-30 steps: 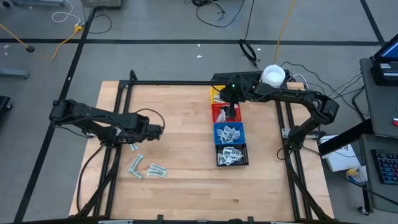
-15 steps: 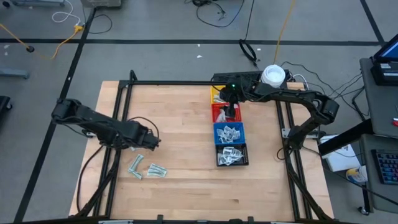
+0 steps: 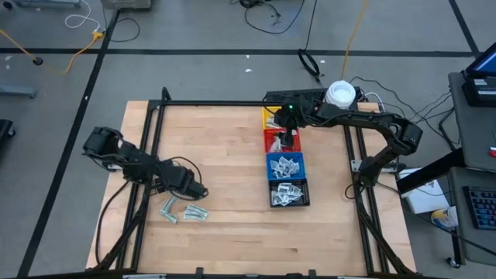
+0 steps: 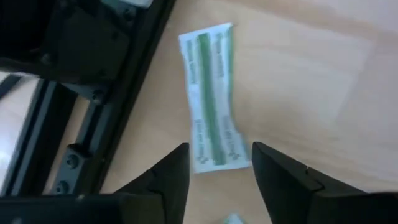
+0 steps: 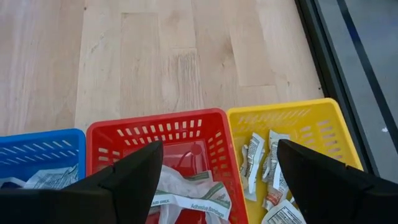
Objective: Pick & Place First Aid Supplies
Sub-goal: Put the green bandage pack into the red bin
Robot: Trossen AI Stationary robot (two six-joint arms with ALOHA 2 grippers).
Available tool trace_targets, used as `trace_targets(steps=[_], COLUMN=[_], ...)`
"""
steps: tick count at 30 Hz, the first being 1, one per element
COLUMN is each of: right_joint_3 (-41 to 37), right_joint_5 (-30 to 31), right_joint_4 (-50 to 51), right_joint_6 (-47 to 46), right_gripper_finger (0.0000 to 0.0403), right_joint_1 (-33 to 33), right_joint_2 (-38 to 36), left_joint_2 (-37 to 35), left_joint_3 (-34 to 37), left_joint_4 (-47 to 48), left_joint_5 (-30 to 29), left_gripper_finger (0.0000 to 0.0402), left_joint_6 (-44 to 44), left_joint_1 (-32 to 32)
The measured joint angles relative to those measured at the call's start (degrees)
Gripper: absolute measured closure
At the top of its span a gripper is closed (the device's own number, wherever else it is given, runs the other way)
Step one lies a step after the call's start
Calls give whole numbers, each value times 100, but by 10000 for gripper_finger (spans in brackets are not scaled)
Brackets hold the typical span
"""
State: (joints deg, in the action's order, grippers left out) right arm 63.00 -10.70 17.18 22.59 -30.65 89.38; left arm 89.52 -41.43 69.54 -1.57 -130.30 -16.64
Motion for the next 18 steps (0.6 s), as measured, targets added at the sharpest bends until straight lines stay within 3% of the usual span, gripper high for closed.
trace_targets(steps=[5, 14, 18], right_joint_3=[0, 0, 0], right_joint_5=[-3, -6, -6], right_joint_4=[201, 322, 406], right_joint_6=[60, 61, 61], right_gripper_finger=[94, 94, 94], right_joint_1=[0, 0, 1], right_joint_2=[0, 0, 0], left_joint_2=[324, 751, 837], left_joint_3=[0, 125, 272], left_joint_4=[-2, -357, -586], left_joint_5=[106, -67, -146], left_gripper_finger=[238, 231, 256], left_joint_6=[-28, 33, 6], left_joint_1=[-129, -177, -231])
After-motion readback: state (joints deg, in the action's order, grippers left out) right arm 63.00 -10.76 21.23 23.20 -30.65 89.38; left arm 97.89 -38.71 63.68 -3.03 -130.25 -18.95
